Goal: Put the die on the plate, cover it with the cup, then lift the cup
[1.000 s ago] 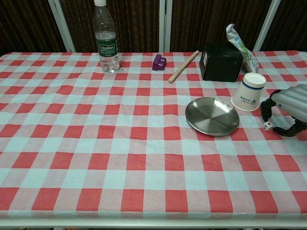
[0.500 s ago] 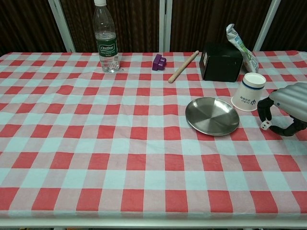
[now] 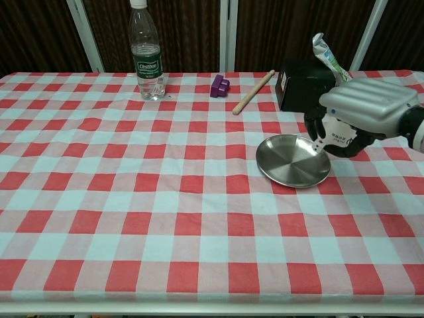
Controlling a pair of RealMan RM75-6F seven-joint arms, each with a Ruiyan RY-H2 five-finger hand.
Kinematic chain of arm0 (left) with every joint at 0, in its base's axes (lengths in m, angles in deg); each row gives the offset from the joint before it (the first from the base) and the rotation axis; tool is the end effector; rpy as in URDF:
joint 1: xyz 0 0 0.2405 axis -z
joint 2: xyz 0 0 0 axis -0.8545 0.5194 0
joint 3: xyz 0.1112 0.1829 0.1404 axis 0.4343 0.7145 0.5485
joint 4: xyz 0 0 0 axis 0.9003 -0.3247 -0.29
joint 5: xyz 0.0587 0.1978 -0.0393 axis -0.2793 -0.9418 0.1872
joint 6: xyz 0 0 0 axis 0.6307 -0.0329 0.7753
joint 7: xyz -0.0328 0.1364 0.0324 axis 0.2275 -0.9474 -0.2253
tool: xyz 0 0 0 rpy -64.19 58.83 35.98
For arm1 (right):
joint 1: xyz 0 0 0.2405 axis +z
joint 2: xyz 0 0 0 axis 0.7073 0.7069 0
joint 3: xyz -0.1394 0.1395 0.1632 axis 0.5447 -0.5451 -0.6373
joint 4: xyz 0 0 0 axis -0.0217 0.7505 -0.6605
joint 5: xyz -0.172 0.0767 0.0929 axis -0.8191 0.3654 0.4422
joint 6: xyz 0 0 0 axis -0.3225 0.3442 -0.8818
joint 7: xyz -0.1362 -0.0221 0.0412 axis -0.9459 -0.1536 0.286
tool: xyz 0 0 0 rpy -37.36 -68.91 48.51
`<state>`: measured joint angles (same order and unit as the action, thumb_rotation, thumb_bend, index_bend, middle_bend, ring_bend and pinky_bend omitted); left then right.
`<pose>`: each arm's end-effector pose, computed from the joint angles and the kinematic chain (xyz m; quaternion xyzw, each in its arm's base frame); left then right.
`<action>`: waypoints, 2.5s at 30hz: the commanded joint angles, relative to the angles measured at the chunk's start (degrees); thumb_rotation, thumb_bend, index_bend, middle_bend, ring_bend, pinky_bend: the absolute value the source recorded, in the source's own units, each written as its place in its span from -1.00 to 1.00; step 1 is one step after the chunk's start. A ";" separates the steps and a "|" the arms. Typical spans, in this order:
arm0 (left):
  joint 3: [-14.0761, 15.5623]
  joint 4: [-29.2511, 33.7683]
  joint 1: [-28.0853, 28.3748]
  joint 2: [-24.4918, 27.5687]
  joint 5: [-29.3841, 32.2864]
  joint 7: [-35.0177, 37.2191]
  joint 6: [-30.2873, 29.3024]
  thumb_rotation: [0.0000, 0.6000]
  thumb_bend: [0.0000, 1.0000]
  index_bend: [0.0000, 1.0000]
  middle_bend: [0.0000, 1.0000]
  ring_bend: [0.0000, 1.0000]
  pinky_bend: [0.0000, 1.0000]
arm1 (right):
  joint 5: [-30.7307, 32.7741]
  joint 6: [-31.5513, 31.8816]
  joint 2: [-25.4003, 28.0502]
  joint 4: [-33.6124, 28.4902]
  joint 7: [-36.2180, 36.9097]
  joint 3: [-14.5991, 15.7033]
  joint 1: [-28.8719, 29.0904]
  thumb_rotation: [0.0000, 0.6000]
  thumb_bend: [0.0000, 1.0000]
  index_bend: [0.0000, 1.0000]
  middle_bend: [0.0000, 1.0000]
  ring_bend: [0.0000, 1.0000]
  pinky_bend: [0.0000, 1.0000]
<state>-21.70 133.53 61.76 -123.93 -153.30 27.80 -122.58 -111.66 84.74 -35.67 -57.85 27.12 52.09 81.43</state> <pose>-0.3362 0.1661 0.1473 -0.5755 -0.4229 -0.3721 0.5929 -0.1921 -0.3235 -0.0102 0.8227 -0.2297 0.2881 0.4329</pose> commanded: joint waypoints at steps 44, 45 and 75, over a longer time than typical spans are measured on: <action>0.07 0.22 -0.05 0.09 -0.72 0.10 -0.04 1.00 -0.85 -0.62 -0.66 -0.79 -0.81 | 14.70 -3.05 6.79 1.50 0.26 -2.47 2.58 1.00 -0.92 -0.58 -0.52 -0.86 -0.47; 0.09 0.43 -0.11 0.22 -0.65 -0.02 -0.04 1.00 -0.85 -0.62 -0.66 -0.79 -0.81 | 14.87 -3.54 6.40 2.14 0.43 -2.36 2.85 1.00 -0.89 -0.57 -0.50 -0.85 -0.45; -0.04 3.29 0.06 2.10 0.17 -2.02 0.66 1.00 -0.85 -0.62 -0.66 -0.79 -0.81 | 8.97 -1.40 6.00 5.97 11.92 -2.06 4.01 1.00 -0.36 -0.06 -0.09 -0.38 0.18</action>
<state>-21.74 136.80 61.82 -121.85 -153.13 25.79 -121.91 -101.07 81.35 -31.53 -49.51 38.24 50.06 86.19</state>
